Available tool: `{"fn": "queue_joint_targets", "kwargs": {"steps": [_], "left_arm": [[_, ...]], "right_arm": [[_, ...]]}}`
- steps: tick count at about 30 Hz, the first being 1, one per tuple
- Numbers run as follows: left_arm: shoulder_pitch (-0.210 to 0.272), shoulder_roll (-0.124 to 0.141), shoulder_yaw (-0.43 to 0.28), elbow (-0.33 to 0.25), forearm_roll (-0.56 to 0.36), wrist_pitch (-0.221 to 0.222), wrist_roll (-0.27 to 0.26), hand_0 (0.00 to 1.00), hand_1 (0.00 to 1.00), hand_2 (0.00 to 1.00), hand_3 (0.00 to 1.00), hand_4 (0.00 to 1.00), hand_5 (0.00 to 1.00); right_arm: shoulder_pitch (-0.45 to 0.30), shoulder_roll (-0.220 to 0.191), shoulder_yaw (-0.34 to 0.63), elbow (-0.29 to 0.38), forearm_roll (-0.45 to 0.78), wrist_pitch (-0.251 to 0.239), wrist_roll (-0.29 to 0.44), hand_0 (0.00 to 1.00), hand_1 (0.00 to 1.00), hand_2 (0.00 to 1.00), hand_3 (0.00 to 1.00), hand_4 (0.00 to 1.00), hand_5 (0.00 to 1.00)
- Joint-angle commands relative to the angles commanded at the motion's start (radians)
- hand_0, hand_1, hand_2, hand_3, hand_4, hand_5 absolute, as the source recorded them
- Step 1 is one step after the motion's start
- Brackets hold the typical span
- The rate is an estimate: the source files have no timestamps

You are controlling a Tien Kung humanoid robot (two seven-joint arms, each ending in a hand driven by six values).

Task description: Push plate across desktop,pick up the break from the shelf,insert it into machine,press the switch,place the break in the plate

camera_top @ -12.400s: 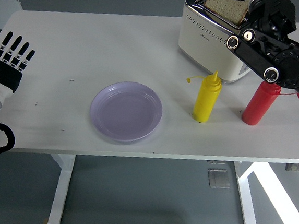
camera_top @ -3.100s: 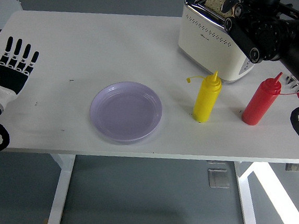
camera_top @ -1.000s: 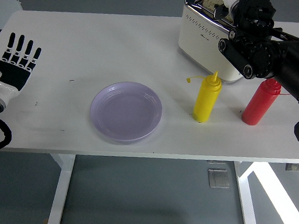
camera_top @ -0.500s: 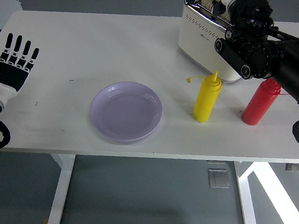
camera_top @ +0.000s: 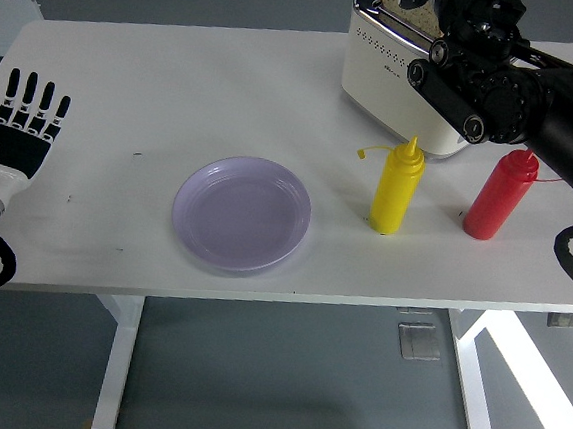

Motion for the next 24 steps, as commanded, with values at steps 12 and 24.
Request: {"fn": "queue_joint_targets", "kwargs": {"steps": [12, 24], "left_arm": [[0.006, 0.001, -0.005, 0.0, -0.002, 0.0, 0.001, 0.788, 0.722, 0.679, 0.709, 0.62, 0.998], [0.01, 0.0, -0.024, -0.001, -0.014, -0.002, 0.006, 0.787, 0.722, 0.679, 0.71, 0.622, 0.998]], "right_arm": [[-0.014, -0.07, 0.151, 0.094, -0.048, 0.001, -0.052, 0.389, 0.481, 0.438, 0.368, 0.234, 0.002], [-0.062, -0.168, 0.267, 0.313, -0.085, 0.007, -0.113, 0.386, 0.476, 0.439, 0.367, 0.238, 0.002]]}}
